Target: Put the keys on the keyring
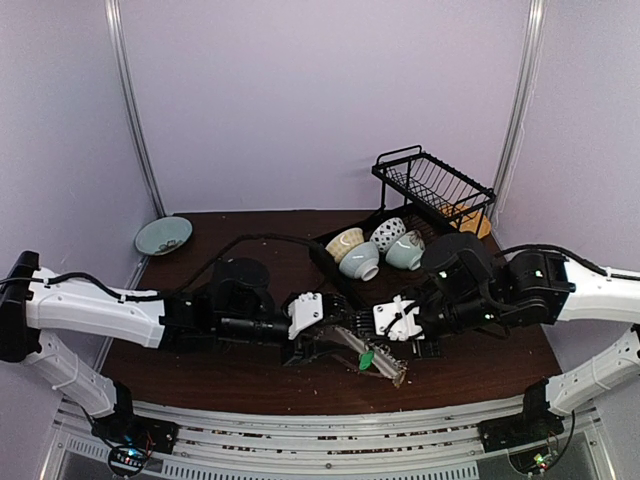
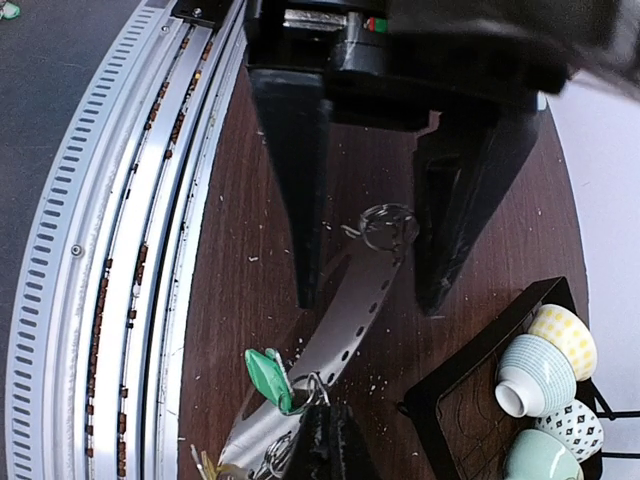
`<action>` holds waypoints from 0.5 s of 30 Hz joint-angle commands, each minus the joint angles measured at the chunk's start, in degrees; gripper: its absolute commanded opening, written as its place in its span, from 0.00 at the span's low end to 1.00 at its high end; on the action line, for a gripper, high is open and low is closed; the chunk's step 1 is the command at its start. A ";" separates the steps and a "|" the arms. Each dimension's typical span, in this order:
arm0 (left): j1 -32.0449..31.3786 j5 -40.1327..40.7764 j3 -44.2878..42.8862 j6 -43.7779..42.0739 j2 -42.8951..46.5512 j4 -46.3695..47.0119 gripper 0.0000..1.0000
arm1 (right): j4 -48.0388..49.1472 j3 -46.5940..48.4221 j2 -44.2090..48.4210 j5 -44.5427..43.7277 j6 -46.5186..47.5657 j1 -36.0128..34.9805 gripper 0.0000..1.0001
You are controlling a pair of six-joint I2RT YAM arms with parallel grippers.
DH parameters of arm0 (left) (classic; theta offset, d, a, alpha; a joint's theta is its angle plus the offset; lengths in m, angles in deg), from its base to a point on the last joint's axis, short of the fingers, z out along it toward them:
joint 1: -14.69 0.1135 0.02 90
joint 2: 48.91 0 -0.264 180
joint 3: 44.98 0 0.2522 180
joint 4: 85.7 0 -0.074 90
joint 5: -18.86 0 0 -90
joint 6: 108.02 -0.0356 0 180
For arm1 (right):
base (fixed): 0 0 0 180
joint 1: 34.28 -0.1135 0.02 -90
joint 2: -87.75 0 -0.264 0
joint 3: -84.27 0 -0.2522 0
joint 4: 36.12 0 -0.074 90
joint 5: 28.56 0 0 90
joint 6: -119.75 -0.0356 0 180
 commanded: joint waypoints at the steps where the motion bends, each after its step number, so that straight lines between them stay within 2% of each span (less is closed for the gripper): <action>1: -0.13 -0.94 -3.02 -1.47 -2.32 -0.77 0.39 | 0.10 2.00 1.10 -1.04 2.03 -0.99 0.00; 2: -0.13 -0.29 -3.64 -1.40 -2.59 -0.88 0.33 | -0.05 2.06 1.11 -1.39 2.30 -1.19 0.00; 5: -0.13 -0.37 -4.32 -1.67 -2.96 -1.49 0.29 | 0.26 1.72 1.55 -2.30 3.09 -1.55 0.00; 9: -0.17 -1.12 -3.87 -1.64 -3.26 -2.55 0.34 | 0.54 1.52 2.10 -2.84 3.76 -1.82 0.00; 11: -0.13 -1.04 -3.41 -1.53 -3.47 -2.08 0.33 | 0.57 1.62 2.36 -2.88 4.33 -2.06 0.00; 14: -0.22 -1.88 -3.95 -1.27 -3.79 -2.49 0.17 | 0.76 1.63 2.54 -3.33 5.03 -2.28 0.00; 15: -0.19 -2.37 -4.27 -1.33 -3.84 -2.86 0.07 | 0.76 1.63 2.63 -3.55 5.29 -2.36 0.00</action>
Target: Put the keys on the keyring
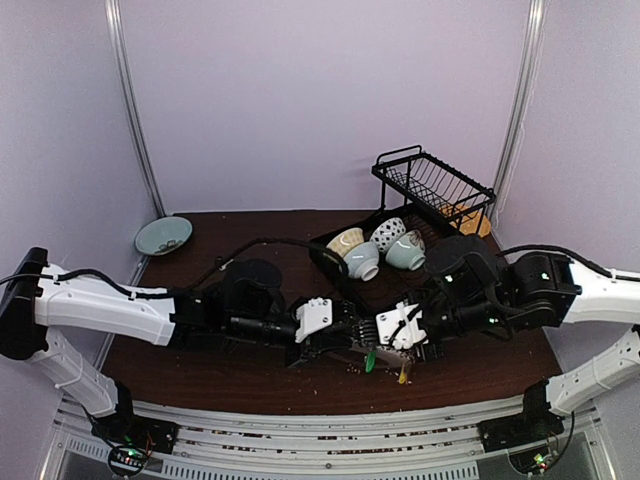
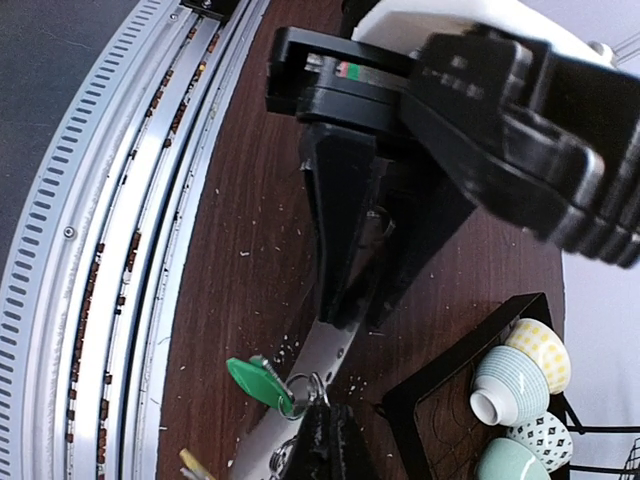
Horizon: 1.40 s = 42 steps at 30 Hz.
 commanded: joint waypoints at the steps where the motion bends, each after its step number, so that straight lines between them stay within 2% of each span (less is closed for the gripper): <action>1: -0.19 -2.06 -1.78 0.00 -0.49 0.07 0.00 | 1.14 1.67 1.63 -1.74 1.77 -0.65 0.00; 5: -0.20 -5.13 -1.38 0.44 0.17 -0.14 0.00 | 1.86 0.82 2.33 -6.18 4.26 -1.07 0.00; 14: -0.21 -13.37 -0.21 2.91 1.46 -1.01 0.00 | -0.47 -2.46 1.74 -21.22 17.31 -4.27 0.00; 20: -0.21 -15.83 -1.68 1.84 0.18 -4.88 0.00 | -2.33 -2.44 1.24 -26.16 21.79 -5.53 0.00; 29: -0.30 -20.44 -2.54 2.58 0.00 -3.65 0.00 | -0.52 -6.04 -0.76 -31.18 26.52 -7.31 0.00; 37: -0.30 -15.71 0.43 3.80 1.93 -1.40 0.00 | 2.41 -5.83 2.24 -23.79 20.55 -7.65 0.00; 40: -0.31 -14.24 0.27 3.52 1.83 -2.76 0.00 | 5.60 -5.30 4.99 -19.77 15.29 -6.14 0.00; 42: -0.30 -13.30 0.27 3.56 2.00 -2.99 0.00 | 6.59 -4.41 6.67 -14.15 10.17 -3.19 0.00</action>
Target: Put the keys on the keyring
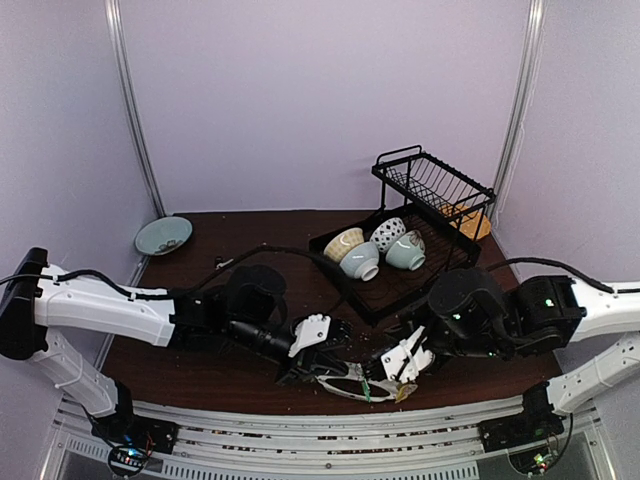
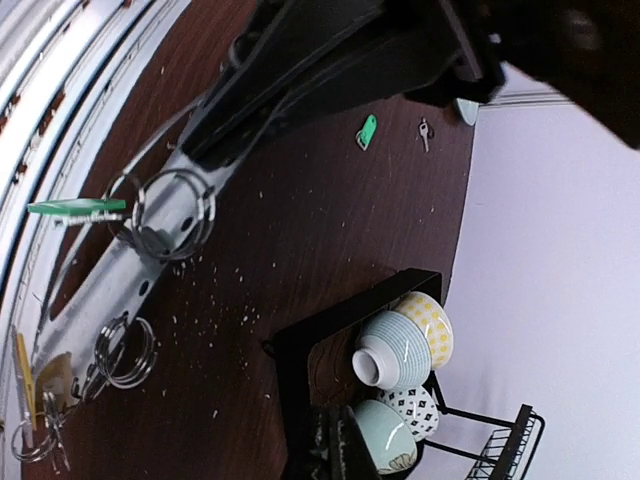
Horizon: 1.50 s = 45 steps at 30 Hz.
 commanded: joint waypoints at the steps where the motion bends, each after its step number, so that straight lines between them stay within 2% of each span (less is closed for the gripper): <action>1: 0.03 2.63 0.28 0.56 2.10 2.88 0.00 | 4.25 1.88 4.71 11.08 -12.94 5.30 0.01; 5: 0.07 7.98 1.59 2.71 3.43 6.32 0.00 | 5.81 3.79 6.25 24.44 -29.24 12.39 0.19; 9: -0.10 10.15 3.37 3.06 5.31 10.11 0.00 | 8.41 3.44 5.57 46.49 -44.78 17.91 0.33; 12: -0.35 11.30 3.39 2.55 5.69 10.09 0.00 | 10.49 2.98 2.35 51.95 -51.57 17.99 0.37; 15: -0.63 12.29 3.23 2.31 5.69 9.61 0.00 | 8.01 5.20 -1.97 52.22 -53.46 17.98 0.36; 20: -0.72 12.53 3.49 2.18 5.96 9.35 0.00 | 2.96 6.23 -4.88 51.61 -49.68 16.88 0.33; 24: -0.76 12.37 3.41 2.12 5.96 9.34 0.00 | 3.67 5.30 -4.46 44.83 -47.83 15.19 0.29; 36: -0.85 11.88 3.41 2.10 6.30 9.26 0.00 | 4.90 5.03 -5.29 41.17 -44.37 14.03 0.20; 38: -0.81 11.79 3.41 2.04 6.22 9.25 0.00 | 5.37 4.88 -5.16 40.65 -44.07 14.05 0.21; 41: -0.81 11.49 3.26 1.96 6.09 9.28 0.00 | 5.66 4.50 -5.16 39.20 -43.38 14.03 0.28; 45: -0.89 11.44 3.15 2.00 6.05 9.25 0.00 | 6.30 4.40 -5.46 38.92 -42.79 14.06 0.25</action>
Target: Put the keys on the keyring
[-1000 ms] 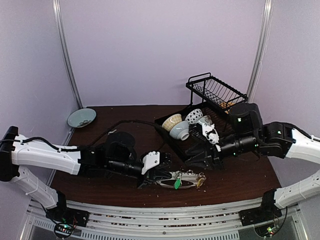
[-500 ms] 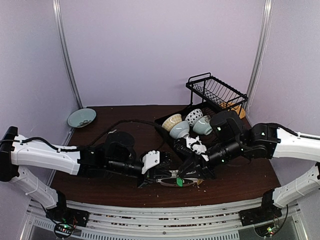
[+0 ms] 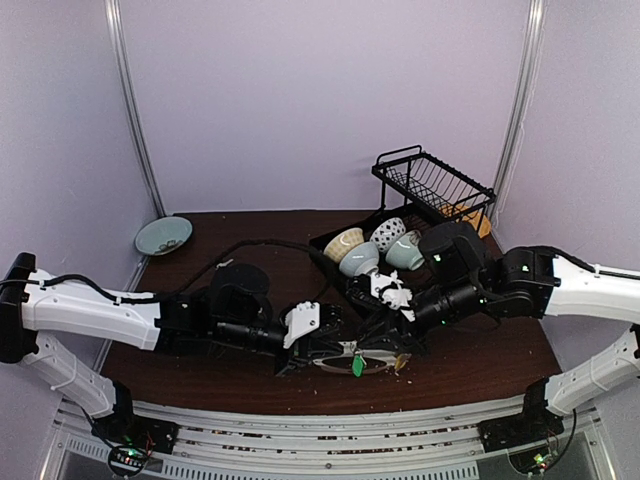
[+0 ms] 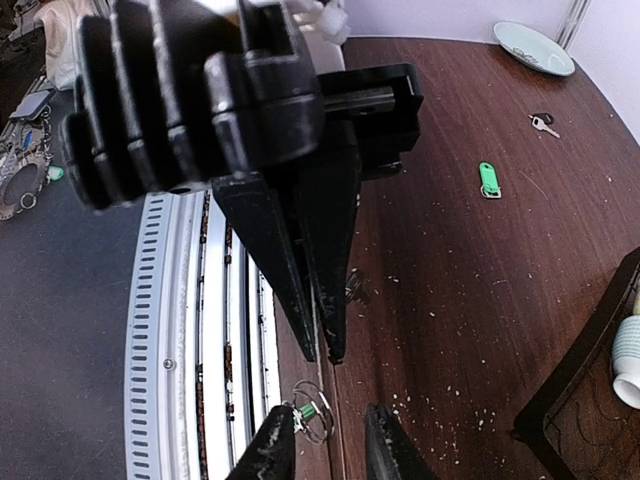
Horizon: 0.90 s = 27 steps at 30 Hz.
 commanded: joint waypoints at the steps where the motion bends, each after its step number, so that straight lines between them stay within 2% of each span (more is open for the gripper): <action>1: -0.31 -0.58 -0.20 -0.11 1.65 4.47 0.00 | 1.18 -0.05 -0.12 -2.11 1.39 -0.28 0.24; 5: -0.30 -0.65 -0.28 -0.10 1.74 4.47 0.00 | 0.98 -0.18 -0.20 -2.14 2.70 -0.31 0.18; 9: -0.31 -0.67 0.13 0.04 1.90 4.78 0.00 | 0.63 -0.98 0.25 -2.03 3.76 -0.36 0.23; 13: -0.31 -0.66 -0.09 0.12 1.74 4.83 0.00 | 0.28 -1.02 -0.49 0.09 4.18 -0.29 0.24; 17: -0.31 -0.76 -0.20 0.00 1.91 4.73 0.00 | 0.57 -1.04 -0.51 -1.21 4.36 -0.34 0.15; 27: -0.31 -0.85 -0.02 0.26 2.37 5.06 0.00 | 0.06 -1.43 -1.04 -1.87 5.07 -0.50 0.16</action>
